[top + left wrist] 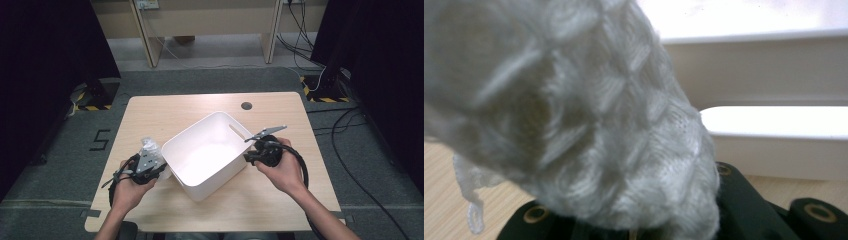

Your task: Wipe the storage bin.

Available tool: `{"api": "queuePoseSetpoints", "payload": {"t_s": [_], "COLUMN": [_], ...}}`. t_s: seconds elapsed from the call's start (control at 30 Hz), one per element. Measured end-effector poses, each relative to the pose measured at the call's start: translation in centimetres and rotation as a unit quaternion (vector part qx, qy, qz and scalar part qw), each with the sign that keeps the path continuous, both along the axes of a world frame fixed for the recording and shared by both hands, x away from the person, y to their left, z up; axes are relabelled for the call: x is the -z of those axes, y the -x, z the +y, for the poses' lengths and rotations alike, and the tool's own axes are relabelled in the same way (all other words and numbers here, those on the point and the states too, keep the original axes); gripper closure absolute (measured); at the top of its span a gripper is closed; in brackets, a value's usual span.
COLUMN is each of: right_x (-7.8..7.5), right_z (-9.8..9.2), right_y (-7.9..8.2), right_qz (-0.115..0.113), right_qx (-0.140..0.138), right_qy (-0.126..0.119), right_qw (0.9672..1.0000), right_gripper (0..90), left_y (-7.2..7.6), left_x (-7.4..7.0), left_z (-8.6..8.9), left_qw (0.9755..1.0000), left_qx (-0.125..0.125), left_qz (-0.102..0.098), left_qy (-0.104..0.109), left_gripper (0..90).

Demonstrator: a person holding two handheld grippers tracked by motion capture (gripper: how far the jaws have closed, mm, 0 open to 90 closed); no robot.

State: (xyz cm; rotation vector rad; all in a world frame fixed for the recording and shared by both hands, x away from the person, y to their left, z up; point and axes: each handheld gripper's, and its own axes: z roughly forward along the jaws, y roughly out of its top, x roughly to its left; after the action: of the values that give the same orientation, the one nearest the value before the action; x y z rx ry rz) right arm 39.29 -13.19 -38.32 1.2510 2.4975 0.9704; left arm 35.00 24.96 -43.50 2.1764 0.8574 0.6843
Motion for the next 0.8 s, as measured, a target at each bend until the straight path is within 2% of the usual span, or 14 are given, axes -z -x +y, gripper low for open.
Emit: {"api": "queuePoseSetpoints", "payload": {"t_s": [0.07,0.17,0.2,0.3,0.33,0.4,0.47,0.57,0.6,0.63,0.67,0.73,0.77,0.8], "right_x": [0.4,0.5,0.5,0.5,0.4,0.3,0.3,0.2,0.2,0.0,0.0,-0.5,-1.2,-1.2], "right_z": [0.6,0.9,1.0,1.1,1.0,0.9,0.8,0.7,0.7,0.7,0.7,0.7,0.7,0.7], "right_y": [-0.3,-1.5,-2.6,-3.4,-4.0,-5.3,-5.7,-6.9,-6.9,-7.1,-7.1,-7.2,-7.2,-7.2], "right_qz": [0.004,-0.002,-0.012,-0.018,-0.018,-0.034,-0.040,-0.049,-0.049,-0.054,-0.054,-0.062,-0.068,-0.068], "right_qx": [-0.003,0.008,0.017,0.025,0.033,0.057,0.067,0.105,0.105,0.121,0.121,0.134,0.145,0.145], "right_qy": [0.011,0.007,0.016,0.021,0.021,0.022,0.023,0.004,0.004,-0.002,-0.002,-0.006,-0.024,-0.024], "right_qw": [0.9999,0.9999,0.9997,0.9993,0.9991,0.9975,0.9967,0.9933,0.9933,0.9912,0.9912,0.9890,0.9869,0.9869], "right_gripper": [76.5,76.4,76.0,74.7,73.4,70.4,68.7,63.3,63.3,62.2,62.2,60.3,59.3,59.3], "left_y": [0.1,0.1,-0.1,-0.5,-0.6,-1.0,-1.1,-1.9,-2.2,-2.7,-2.7,-3.1,-3.4,-3.4], "left_x": [0.0,0.0,0.0,-0.1,-0.1,-0.3,-0.3,-0.3,-0.3,-0.4,-0.4,-0.4,-0.4,-0.4], "left_z": [-0.2,-0.7,-1.0,-1.5,-1.8,-3.0,-3.5,-4.7,-5.1,-6.0,-6.0,-6.8,-7.5,-7.5], "left_qw": [1.0000,0.9999,0.9999,0.9997,0.9996,0.9991,0.9989,0.9983,0.9980,0.9975,0.9975,0.9967,0.9961,0.9961], "left_qx": [0.005,0.015,0.016,0.023,0.027,0.042,0.046,0.059,0.063,0.071,0.071,0.082,0.088,0.088], "left_qz": [-0.001,-0.007,-0.001,-0.008,-0.008,-0.006,0.000,-0.002,0.000,0.000,0.000,0.002,0.003,0.003], "left_qy": [0.000,0.001,0.004,0.000,-0.002,-0.004,0.000,0.000,-0.001,0.002,0.002,0.006,0.006,0.006], "left_gripper": [79.1,79.1,79.1,79.1,79.1,79.1,79.1,79.1,79.1,79.1,79.1,79.1,79.0,78.9]}}
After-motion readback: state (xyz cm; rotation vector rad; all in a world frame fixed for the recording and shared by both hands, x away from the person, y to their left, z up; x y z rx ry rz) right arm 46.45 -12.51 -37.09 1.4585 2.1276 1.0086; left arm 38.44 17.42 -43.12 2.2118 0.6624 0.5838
